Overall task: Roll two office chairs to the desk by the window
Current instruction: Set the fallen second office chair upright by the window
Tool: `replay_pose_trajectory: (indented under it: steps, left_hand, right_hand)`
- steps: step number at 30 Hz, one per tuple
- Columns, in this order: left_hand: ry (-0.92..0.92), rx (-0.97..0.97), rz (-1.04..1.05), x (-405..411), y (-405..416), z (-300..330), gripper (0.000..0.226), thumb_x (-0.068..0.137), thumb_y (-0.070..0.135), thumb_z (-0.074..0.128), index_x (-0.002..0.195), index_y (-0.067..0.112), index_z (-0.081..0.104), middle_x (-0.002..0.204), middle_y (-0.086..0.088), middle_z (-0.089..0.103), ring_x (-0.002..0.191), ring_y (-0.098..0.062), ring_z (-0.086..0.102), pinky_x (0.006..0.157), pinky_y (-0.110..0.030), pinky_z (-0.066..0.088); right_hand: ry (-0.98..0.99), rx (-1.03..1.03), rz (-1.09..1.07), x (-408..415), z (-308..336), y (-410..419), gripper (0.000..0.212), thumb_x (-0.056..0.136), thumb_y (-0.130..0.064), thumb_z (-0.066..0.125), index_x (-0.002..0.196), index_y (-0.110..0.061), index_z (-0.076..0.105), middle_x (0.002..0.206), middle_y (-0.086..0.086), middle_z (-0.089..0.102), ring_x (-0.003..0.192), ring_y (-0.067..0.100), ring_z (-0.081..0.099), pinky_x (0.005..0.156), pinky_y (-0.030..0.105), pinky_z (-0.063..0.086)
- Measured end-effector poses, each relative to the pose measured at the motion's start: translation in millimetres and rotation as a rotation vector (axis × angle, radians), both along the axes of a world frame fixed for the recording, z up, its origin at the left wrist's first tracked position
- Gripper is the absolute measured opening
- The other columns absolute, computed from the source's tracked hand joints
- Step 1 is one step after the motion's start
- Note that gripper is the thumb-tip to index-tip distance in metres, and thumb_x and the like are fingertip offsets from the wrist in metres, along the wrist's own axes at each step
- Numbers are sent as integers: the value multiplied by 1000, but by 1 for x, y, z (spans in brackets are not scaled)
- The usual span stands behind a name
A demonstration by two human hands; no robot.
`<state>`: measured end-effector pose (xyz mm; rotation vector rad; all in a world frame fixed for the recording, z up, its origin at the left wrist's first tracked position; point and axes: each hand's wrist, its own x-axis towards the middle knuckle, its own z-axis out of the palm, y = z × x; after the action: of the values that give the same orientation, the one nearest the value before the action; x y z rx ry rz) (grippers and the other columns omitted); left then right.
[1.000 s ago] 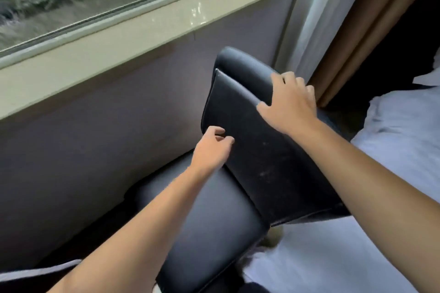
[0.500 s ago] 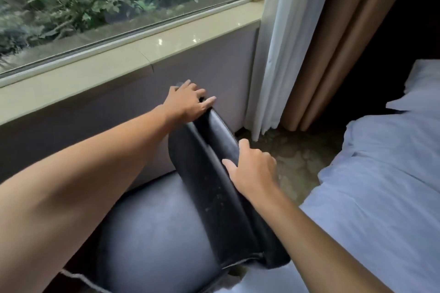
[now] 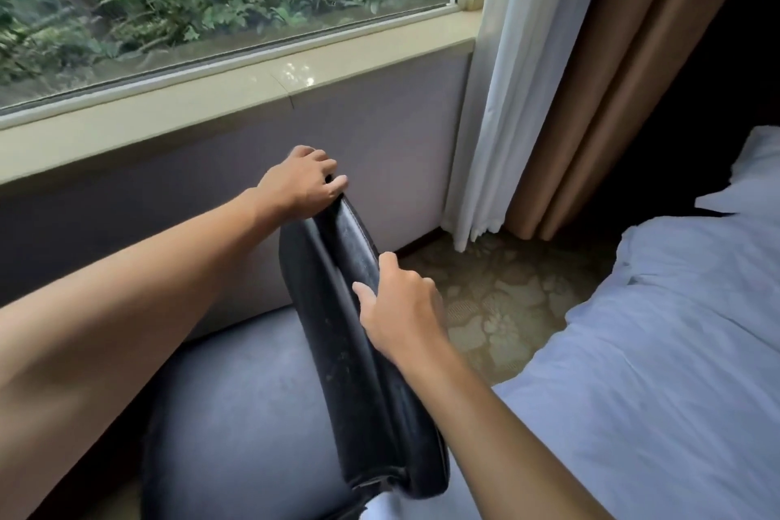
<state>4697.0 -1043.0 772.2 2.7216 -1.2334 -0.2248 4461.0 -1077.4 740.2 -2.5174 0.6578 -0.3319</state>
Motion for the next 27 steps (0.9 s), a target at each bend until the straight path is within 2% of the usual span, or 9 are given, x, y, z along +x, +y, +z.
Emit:
replay_pose_trajectory:
  steps: [5,7,9,12,14,18,21,24,27]
  left_hand:
    - [-64,-31,77,-1,77,-10,46,94,46,25,87,11,54,91,2,44,124,-30,39,102,-43,38]
    - [-77,-30,92,5,106,-11,55,93,48,25,95,5,59,99,-10,54,123,-32,42,106,-44,34]
    - [-51,-80,153,10,125,-10,46,99,37,39,108,0,63,116,-21,59,124,-35,44,110,-43,27]
    - [6,-184,218,13,157,-14,28,98,28,48,89,3,59,102,-17,58,123,-37,42,109,-35,25]
    - [38,-227,315,7,181,-21,29,95,37,49,87,10,54,115,-8,56,137,-30,30,112,-35,24]
    - [123,-316,499,-14,206,-25,35,82,53,50,94,21,49,143,4,43,149,-15,5,112,-44,28]
    - [149,-370,611,-45,215,-20,34,76,51,49,97,25,54,156,5,28,147,-9,5,110,-45,30]
    - [222,-434,724,-76,222,-22,47,74,51,50,116,31,52,162,2,11,147,-18,9,111,-47,29]
    - [357,-484,819,-108,214,-19,79,68,56,50,143,45,29,164,-4,0,146,-31,19,112,-49,29]
  right_hand:
    - [2,21,104,4,-4,45,30,96,-42,47,90,-19,28,85,13,68,81,42,61,60,37,30]
    - [-4,46,145,11,-3,66,29,96,-42,46,89,-21,28,82,10,68,78,41,61,59,37,30]
    - [-7,59,173,17,-1,77,29,95,-43,46,89,-22,27,79,7,66,75,39,60,58,37,30]
    - [27,131,227,26,0,85,28,93,-45,47,87,-25,29,71,-4,55,73,34,55,60,38,36]
    - [80,270,285,30,1,94,25,90,-47,51,92,-28,34,81,-7,56,78,26,53,67,38,41]
    - [205,512,371,37,6,103,57,84,-39,60,131,-45,28,107,-17,54,96,14,55,79,31,43]
    - [222,586,422,26,4,109,70,79,-33,63,133,-55,26,115,-17,60,97,7,59,84,28,48]
    - [235,566,436,7,3,124,72,78,-33,64,137,-52,27,120,-13,61,102,13,60,91,35,50]
    - [210,577,405,-5,5,128,71,81,-30,64,139,-49,27,120,-9,59,101,14,59,85,31,49]
